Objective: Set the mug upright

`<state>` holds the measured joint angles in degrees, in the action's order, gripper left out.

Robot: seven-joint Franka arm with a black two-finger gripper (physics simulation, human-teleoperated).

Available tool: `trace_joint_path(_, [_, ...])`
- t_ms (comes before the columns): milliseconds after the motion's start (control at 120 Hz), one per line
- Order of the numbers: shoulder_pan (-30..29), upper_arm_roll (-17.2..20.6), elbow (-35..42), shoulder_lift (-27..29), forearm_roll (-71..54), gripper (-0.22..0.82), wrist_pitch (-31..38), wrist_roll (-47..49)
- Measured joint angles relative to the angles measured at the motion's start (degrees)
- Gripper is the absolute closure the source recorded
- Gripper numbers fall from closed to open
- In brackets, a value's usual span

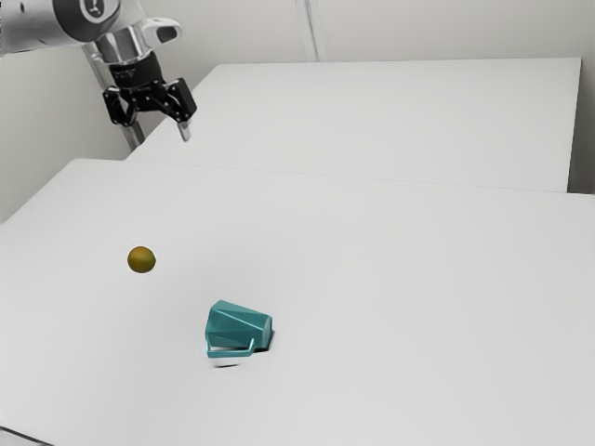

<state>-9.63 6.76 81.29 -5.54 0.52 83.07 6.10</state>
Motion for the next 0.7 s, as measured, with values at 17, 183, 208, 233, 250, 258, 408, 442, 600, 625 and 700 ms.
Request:
trace_joint_path(17, [0.14, -0.02, 0.23, 0.01, -0.15, 0.0, 0.18, -0.13])
trace_joint_path(183, [3.0, -3.39, 14.0, 6.81, 1.29, 0.0, 3.92, -1.2])
trace_joint_path(208, [3.98, -4.6, 18.38, 8.73, 2.54, 0.0, 5.16, -1.42])
trace_joint_path(233, [4.46, -5.62, 22.69, 10.65, 3.97, 0.0, 6.63, -1.73])
trace_joint_path(250, [4.48, -6.42, 25.83, 12.09, 5.13, 0.0, 7.76, -2.03])
trace_joint_path(258, [4.27, -6.75, 27.17, 12.71, 5.68, 0.0, 8.3, -2.18])
trace_joint_path(408, [-0.71, -9.28, 47.42, 19.07, 21.32, 0.0, 18.89, -7.36])
trace_joint_path(442, [-1.17, -9.43, 51.4, 19.58, 26.0, 0.0, 21.28, -9.29])
trace_joint_path(600, [-2.89, -10.02, 61.62, 19.81, 42.56, 0.0, 29.54, -20.11])
trace_joint_path(625, [-3.09, -10.36, 62.56, 19.71, 44.16, 0.0, 30.43, -21.73])
trace_joint_path(700, [-3.33, -10.83, 64.76, 19.15, 48.12, 0.0, 32.62, -26.24])
